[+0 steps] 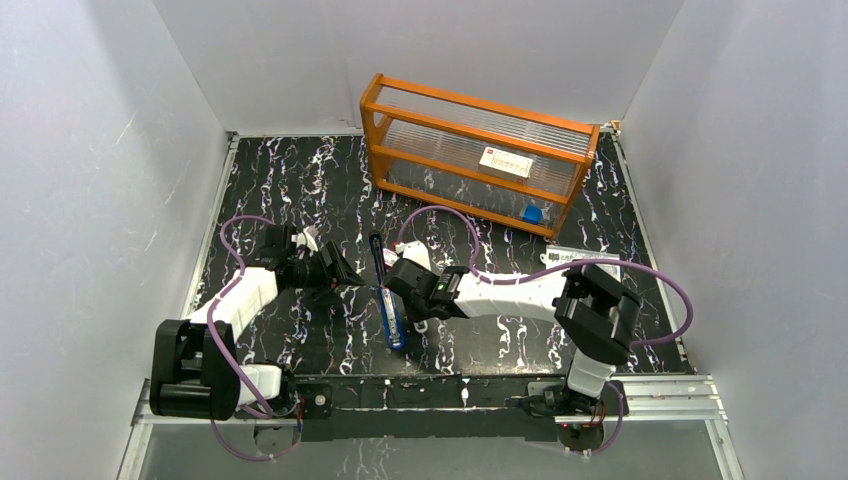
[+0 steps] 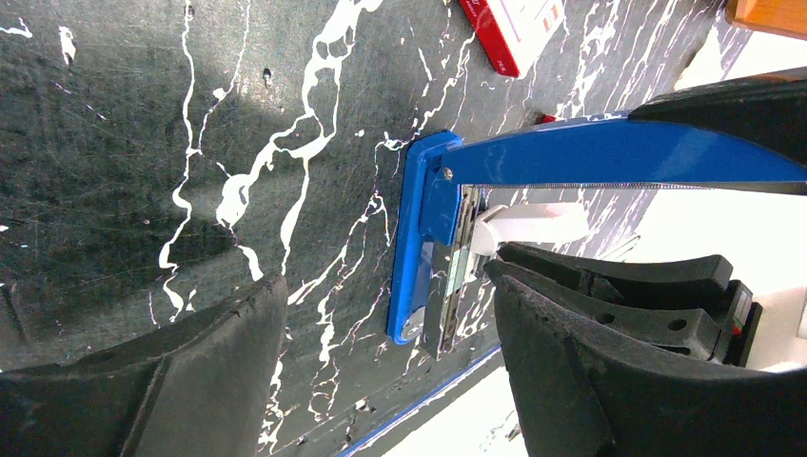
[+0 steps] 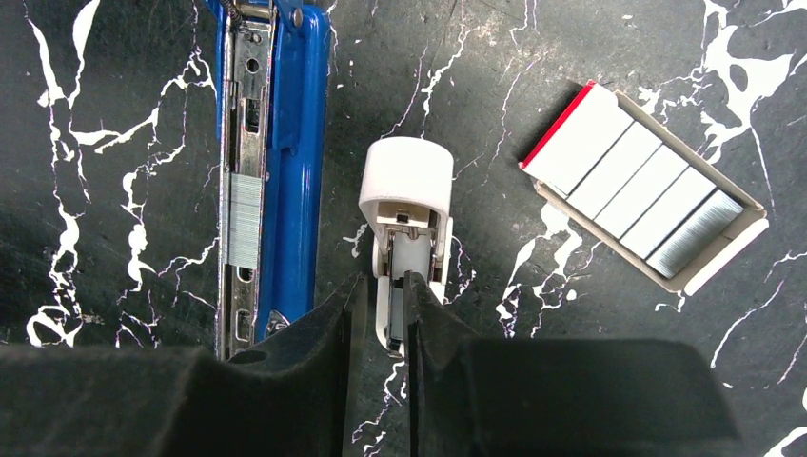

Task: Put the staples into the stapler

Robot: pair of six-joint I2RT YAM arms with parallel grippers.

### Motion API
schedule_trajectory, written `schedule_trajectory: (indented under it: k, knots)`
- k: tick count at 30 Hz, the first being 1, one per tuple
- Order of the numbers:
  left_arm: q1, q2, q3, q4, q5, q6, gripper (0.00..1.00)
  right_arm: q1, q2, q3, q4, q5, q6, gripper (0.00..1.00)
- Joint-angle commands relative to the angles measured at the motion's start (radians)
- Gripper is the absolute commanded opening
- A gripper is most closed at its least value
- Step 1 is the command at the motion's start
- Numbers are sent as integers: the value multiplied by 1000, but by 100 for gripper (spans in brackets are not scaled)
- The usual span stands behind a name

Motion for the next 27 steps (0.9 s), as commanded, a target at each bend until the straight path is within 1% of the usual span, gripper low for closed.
schedule_trajectory:
  k: [1, 9, 12, 15, 17, 19, 21, 24, 27]
  knots:
    - [-2, -18, 10, -11, 3, 11, 76, -3, -47, -2, -21, 13, 21, 27]
    - [-2, -17, 11, -9, 1, 12, 76, -3, -88, 0, -6, 43, 21, 27]
    - [-2, -18, 12, -10, 3, 11, 76, -11, -116, -7, 7, 44, 22, 28]
    - [-2, -20, 14, -9, 7, 14, 76, -49, -154, -24, 17, 13, 25, 31]
    - [-2, -20, 18, -10, 13, 15, 76, -83, -189, -41, 36, -13, 20, 34]
    - [-2, -21, 23, -11, 21, 18, 76, -117, -218, -54, 64, -56, -5, 39]
    - [-2, -27, 33, -17, 38, 24, 76, -153, -229, -37, 57, -99, -33, 45]
    - [-2, -58, 56, -31, 75, 42, 76, -180, -212, 29, -21, -103, -51, 53]
    - [-6, -114, 78, -32, 120, 63, 76, -184, -200, 60, -81, -97, -56, 59]
